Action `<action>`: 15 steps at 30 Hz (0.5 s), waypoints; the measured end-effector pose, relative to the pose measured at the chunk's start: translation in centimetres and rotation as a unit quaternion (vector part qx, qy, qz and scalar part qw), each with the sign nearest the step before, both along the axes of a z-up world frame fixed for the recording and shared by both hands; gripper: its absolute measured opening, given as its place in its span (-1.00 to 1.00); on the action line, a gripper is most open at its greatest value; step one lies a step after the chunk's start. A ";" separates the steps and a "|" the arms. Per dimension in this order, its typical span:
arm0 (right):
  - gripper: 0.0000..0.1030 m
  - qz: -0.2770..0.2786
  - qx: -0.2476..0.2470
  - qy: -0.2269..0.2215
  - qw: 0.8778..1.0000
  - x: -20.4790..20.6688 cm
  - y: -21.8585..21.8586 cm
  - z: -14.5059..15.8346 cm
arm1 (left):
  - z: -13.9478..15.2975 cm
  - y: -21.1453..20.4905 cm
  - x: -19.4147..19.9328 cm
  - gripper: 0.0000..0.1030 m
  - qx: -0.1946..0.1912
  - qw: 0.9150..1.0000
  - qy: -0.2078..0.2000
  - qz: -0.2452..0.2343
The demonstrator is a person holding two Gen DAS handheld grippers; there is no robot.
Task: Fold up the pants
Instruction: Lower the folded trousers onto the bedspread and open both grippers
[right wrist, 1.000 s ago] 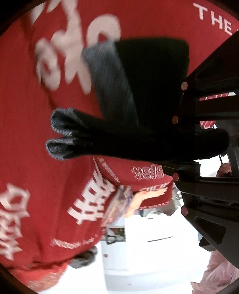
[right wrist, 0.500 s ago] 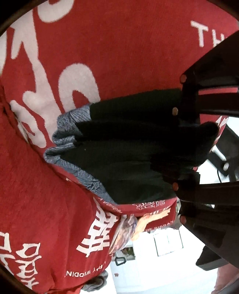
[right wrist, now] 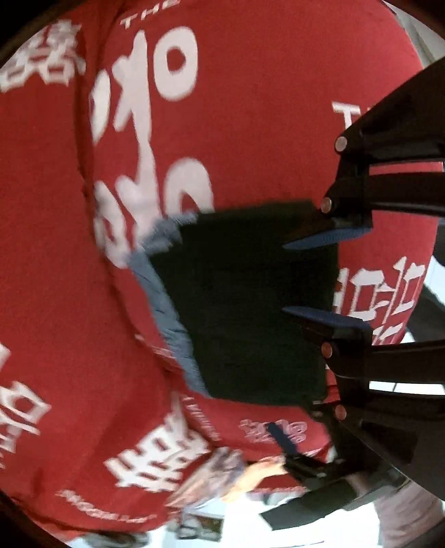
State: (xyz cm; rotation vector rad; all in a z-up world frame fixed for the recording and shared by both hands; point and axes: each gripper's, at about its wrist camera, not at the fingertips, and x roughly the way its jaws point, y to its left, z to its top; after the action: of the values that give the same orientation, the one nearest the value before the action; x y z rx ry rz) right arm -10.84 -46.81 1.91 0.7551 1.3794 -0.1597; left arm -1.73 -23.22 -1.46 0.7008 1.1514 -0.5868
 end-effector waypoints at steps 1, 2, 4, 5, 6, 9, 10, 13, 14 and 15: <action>-0.26 0.009 -0.009 0.013 1.000 0.2 0.8 -0.6 | -0.8 0.7 0.5 0.38 0.002 1.000 0.022 0.017; -0.26 0.016 -0.024 0.029 0.999 0.3 1.6 -1.4 | -1.1 1.6 0.9 0.38 -0.008 0.998 0.044 0.035; -0.26 0.018 -0.042 0.041 0.998 0.0 2.0 -2.0 | -1.3 2.5 1.4 0.44 -0.029 0.995 0.072 0.058; -0.26 0.019 -0.050 0.045 0.998 -0.1 2.2 -2.3 | -1.2 3.0 1.6 0.50 -0.031 0.994 0.076 0.065; -0.26 0.020 -0.055 0.050 0.997 -0.1 2.4 -2.5 | -1.1 3.1 1.6 0.52 -0.032 0.994 0.077 0.067; -0.26 0.017 -0.063 0.063 0.996 -0.1 2.5 -2.8 | -0.6 3.5 1.8 0.52 -0.036 0.994 0.084 0.067; -0.26 0.016 -0.066 0.067 0.995 -0.1 2.7 -2.9 | -0.5 4.0 1.8 0.52 -0.039 0.993 0.086 0.068; -0.23 0.013 -0.079 0.084 0.993 0.1 3.0 -2.7 | 0.1 5.3 2.6 0.52 -0.047 0.992 0.092 0.077; -0.23 0.014 -0.088 0.090 0.992 0.3 3.3 -2.6 | 0.1 5.8 3.0 0.52 -0.047 0.991 0.095 0.082; -0.22 0.016 -0.098 0.097 0.990 0.4 3.6 -2.4 | 0.2 6.1 3.3 0.52 -0.047 0.990 0.098 0.085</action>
State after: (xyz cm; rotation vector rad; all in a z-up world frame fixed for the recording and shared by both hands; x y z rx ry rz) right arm -10.43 -43.19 -0.45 0.5638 1.5330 -0.3460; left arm 1.58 -17.16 -1.24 0.4651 1.3425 -0.5699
